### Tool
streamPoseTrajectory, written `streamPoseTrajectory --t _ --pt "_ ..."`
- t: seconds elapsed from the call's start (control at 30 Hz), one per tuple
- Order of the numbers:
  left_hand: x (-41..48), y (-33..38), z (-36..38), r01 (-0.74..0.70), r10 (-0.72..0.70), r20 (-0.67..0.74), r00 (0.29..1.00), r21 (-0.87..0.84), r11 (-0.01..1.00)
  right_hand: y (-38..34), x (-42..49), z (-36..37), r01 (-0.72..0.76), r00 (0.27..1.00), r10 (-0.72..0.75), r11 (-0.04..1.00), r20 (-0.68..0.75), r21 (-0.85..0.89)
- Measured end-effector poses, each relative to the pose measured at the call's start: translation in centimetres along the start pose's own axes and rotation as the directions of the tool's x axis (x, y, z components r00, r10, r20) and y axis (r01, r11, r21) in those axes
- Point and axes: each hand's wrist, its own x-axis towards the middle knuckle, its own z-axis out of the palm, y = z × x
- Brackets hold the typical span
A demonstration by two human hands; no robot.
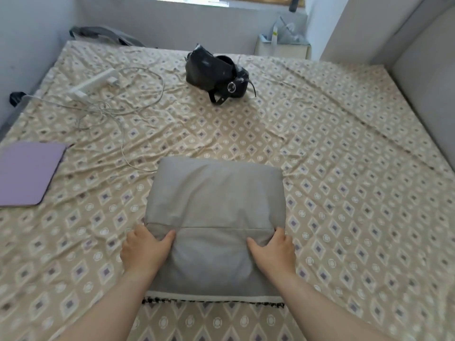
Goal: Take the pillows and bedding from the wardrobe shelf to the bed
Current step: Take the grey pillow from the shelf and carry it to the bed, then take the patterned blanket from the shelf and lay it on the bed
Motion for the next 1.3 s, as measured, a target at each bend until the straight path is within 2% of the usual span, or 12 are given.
streamPoseTrajectory --t 0.07,0.13,0.27,0.43,0.57,0.83,1.1,1.3 --pt "0.2 1.0 -3.0 -0.047 0.047 -0.002 0.999 -0.040 0.998 -2.1 -0.4 -2.6 0.032 0.999 -0.032 0.999 -0.040 0.016" --pt "0.1 2.6 -7.1 -0.107 0.105 -0.025 0.994 -0.140 0.984 -5.3 -1.3 -5.6 0.127 0.988 -0.125 0.992 -0.086 0.022" --pt "-0.8 6.3 -16.9 -0.284 0.252 -0.134 0.958 -0.368 0.885 -13.8 -4.8 -11.6 0.348 0.937 -0.340 0.930 -0.082 0.117" --pt "-3.3 8.7 -31.2 -0.455 0.392 -0.230 0.891 -0.452 0.767 -24.1 -11.9 -18.0 0.539 0.836 -0.548 0.811 -0.025 0.228" --pt "-5.9 7.8 -40.0 -0.517 0.401 -0.331 0.854 -0.463 0.720 -30.3 -17.6 -22.9 0.692 0.716 -0.687 0.678 -0.122 0.248" --pt "-15.1 5.7 -51.8 -0.579 0.292 -0.565 0.772 -0.433 0.691 -36.0 -27.2 -30.0 0.857 0.473 -0.874 0.427 -0.111 0.289" --pt "-26.9 2.2 -53.9 -0.537 0.015 -0.700 0.714 -0.533 0.654 -35.5 -34.2 -32.2 0.881 0.235 -0.971 0.194 -0.042 0.431" --pt "-36.1 -1.0 -54.2 -0.469 -0.129 -0.787 0.603 -0.481 0.741 -34.4 -40.3 -32.2 0.827 0.021 -1.000 0.027 0.017 0.562"
